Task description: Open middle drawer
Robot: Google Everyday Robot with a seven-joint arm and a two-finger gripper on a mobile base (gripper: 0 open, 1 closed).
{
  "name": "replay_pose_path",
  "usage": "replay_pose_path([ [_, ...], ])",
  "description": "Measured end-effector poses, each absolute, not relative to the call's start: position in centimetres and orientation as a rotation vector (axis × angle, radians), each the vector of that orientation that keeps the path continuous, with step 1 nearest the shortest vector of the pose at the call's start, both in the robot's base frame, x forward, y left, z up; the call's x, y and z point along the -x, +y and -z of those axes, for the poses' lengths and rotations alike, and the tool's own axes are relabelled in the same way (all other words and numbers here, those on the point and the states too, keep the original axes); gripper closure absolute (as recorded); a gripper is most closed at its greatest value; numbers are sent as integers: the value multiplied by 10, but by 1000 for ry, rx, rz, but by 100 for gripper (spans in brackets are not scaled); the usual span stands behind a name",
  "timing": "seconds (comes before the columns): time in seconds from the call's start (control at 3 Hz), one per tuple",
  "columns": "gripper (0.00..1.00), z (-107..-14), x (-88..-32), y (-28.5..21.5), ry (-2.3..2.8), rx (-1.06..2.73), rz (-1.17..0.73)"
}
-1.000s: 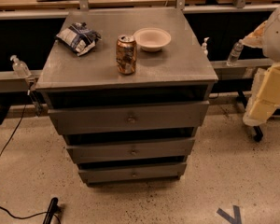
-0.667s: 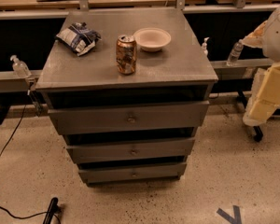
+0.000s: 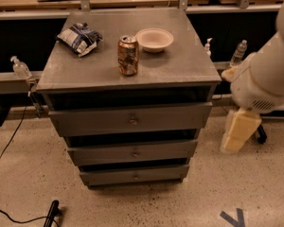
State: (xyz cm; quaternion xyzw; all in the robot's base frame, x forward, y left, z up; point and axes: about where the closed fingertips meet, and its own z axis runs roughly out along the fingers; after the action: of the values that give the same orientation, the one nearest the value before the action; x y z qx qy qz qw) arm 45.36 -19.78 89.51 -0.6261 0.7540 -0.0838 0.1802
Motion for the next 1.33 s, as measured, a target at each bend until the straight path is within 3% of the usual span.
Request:
replay_pose_path([
  [0.67, 0, -856, -456, -197, 2126, 1788, 205],
  [1.33, 0, -709, -484, -185, 2020, 1689, -214],
])
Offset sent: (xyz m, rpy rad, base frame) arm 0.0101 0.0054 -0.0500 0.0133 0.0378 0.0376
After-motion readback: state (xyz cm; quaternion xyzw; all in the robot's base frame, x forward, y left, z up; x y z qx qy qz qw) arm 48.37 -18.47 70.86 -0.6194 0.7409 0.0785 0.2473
